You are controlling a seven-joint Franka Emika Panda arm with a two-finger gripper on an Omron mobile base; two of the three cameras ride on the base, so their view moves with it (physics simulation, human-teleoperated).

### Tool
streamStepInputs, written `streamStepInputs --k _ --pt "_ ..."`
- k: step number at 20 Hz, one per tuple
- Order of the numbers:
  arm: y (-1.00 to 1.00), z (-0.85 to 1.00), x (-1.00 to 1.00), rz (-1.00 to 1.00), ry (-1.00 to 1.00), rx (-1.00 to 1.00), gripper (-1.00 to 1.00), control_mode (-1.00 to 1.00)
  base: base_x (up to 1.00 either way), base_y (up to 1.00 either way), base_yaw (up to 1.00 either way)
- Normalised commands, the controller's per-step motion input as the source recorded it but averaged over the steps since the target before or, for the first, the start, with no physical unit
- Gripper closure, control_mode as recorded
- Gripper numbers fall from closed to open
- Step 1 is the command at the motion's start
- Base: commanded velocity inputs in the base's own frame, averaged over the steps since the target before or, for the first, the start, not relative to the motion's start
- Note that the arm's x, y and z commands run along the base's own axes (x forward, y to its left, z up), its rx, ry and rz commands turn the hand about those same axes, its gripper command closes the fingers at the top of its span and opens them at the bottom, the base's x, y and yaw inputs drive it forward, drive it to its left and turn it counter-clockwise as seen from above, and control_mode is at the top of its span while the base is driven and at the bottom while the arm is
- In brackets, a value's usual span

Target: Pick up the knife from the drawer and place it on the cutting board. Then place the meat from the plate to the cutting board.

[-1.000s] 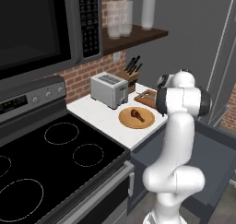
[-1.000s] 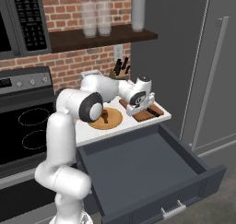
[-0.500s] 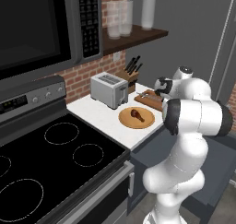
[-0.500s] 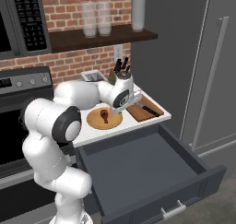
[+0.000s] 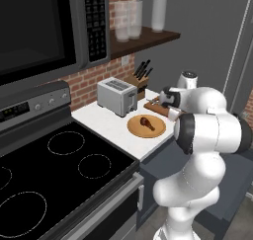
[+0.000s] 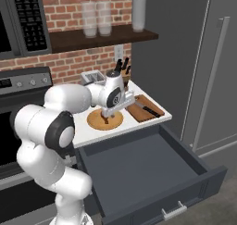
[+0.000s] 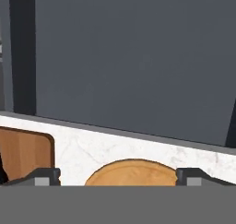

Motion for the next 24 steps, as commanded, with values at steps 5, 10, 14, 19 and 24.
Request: streamStepInputs --k 5,10,14,19,24 --pt "0.27 -0.38 0.04 -0.21 0.02 0.09 -1.00 -1.00 0.00 0.00 0.00" --pt "0.27 -0.21 0.04 -0.18 -0.01 0.16 -1.00 -1.00 0.00 0.00 0.00" --pt "0.41 -0.19 0.01 -0.18 -0.04 0.15 -1.00 -1.00 0.00 0.00 0.00" --pt "0.59 -0.18 0.23 -0.13 0.00 0.04 -1.00 -1.00 0.00 0.00 0.00" --pt "0.53 -0.04 0.48 -0.03 0.03 0.00 -1.00 -1.00 0.00 0.00 0.00"
